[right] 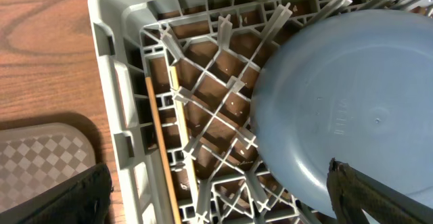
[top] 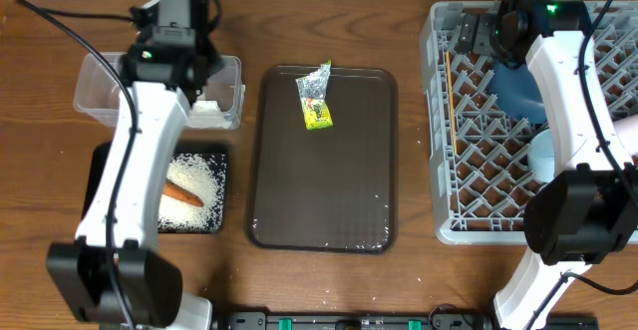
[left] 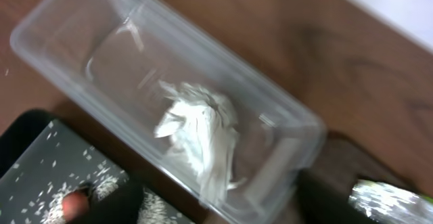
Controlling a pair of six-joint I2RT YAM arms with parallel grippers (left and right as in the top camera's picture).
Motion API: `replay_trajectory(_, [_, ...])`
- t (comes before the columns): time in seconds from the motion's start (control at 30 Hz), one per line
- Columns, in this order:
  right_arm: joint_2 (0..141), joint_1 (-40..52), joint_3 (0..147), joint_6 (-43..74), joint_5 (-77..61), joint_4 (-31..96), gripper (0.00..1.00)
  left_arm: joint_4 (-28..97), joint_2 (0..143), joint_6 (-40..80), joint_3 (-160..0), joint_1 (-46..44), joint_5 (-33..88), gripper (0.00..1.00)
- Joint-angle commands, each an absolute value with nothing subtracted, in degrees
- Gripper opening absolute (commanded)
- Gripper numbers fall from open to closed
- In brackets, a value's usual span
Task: Sort waste into correct bins and load items into the dishwasher rack
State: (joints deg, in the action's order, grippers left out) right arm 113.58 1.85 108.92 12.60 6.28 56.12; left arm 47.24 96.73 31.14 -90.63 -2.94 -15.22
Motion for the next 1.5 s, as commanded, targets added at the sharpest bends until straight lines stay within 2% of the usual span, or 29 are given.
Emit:
replay_trajectory(0.0, [113.27,2.17,108.95,13.21,6.85,56.23,0.99,48.42,97.76,31.14,-90.08,-0.84,-9.28,0.87])
replay_trajectory(0.17, [113.27,2.17,108.95,13.21,6.85,56.23,0.99,49.19,97.56,28.23,-90.08,-1.41,2.35,0.89])
replay_trajectory(0.3, [113.27,2.17,108.95,13.23,6.85,56.23,0.99,49.23,97.6,22.98,-90.08,-6.24,10.02,0.89])
replay_trajectory(0.5, [113.27,2.17,108.95,13.23,6.85,56.23,0.99,47.86,99.74,22.37,-90.08,-16.67,7.68,0.82])
replay_trajectory(0.67, [113.27,2.17,108.95,13.21,6.87,56.23,0.99,45.6,105.75,23.81,-90.08,-21.45,6.83,0.76])
replay_trajectory(1.23, [113.27,2.17,108.95,13.21,6.85,56.23,0.99,39.35,121.73,23.64,-90.06,-21.98,4.93,0.72])
replay_trajectory(1.37, [113.27,2.17,108.95,13.21,6.87,56.23,0.98,39.57,124.31,23.64,-90.06,-22.52,5.21,0.68])
replay_trajectory(1.47, [113.27,2.17,108.95,13.21,6.87,56.23,0.99,39.51,125.1,23.86,-90.06,-22.81,6.17,0.61])
